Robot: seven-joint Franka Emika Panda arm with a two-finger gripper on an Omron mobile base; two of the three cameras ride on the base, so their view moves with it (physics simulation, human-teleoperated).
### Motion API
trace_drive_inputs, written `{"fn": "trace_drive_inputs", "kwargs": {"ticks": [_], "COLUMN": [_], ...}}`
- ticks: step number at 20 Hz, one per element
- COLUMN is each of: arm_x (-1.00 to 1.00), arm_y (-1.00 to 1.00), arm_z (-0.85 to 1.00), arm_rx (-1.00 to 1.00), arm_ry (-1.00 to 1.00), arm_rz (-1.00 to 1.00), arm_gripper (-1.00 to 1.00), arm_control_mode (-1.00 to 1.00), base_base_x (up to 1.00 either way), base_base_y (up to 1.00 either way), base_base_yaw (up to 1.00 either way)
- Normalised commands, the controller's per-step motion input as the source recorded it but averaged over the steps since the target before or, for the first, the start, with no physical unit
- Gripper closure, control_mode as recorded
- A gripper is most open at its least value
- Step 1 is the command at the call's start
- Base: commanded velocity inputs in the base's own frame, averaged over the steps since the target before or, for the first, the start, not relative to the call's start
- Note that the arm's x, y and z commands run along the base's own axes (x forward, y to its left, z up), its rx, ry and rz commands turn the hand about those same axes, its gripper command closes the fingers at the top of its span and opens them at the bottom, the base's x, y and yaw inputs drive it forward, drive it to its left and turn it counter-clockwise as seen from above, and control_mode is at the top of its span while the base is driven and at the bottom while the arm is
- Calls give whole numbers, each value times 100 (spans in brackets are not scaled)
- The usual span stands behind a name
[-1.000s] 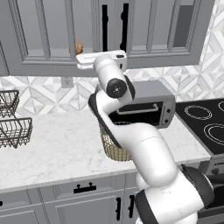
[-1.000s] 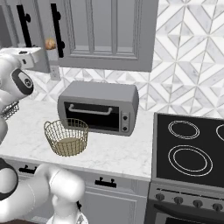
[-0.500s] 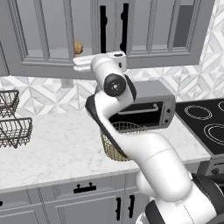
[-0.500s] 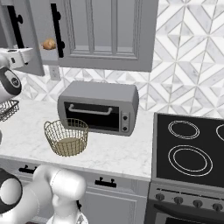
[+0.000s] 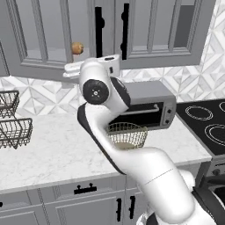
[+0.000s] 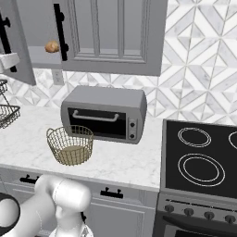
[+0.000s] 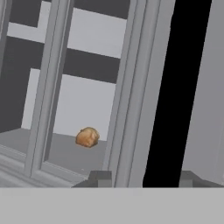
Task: Open the cabinet, pick up the bread from the cabinet and place it in the basket. Then move the basket to the dining counter.
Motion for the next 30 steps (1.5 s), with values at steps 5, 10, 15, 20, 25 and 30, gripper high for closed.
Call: {"fn": "trace_drive_inputs", "kwargs": {"ticks": [5, 10, 15, 20, 25, 30], "arm_x": [-62, -59, -51, -16, -3, -63], "arm_y": [100, 100, 100, 65, 1, 18], "arm_z": [0, 0, 0, 0, 0, 0], "arm_rx": [-6, -5, -5, -4, 0, 0], "arm_ry": [5, 4, 2, 1, 0, 0], "arm_rz": [-11, -9, -5, 0, 2, 6], "arm_gripper": [100, 100, 100, -100, -100, -100], "arm_control_mode": [-100, -100, -100, -100, -100, -100], "base_base_x": [0, 0, 0, 0, 0, 0], "base_base_y": [0, 0, 0, 0, 0, 0], "base_base_yaw": [0, 0, 0, 0, 0, 0]}}
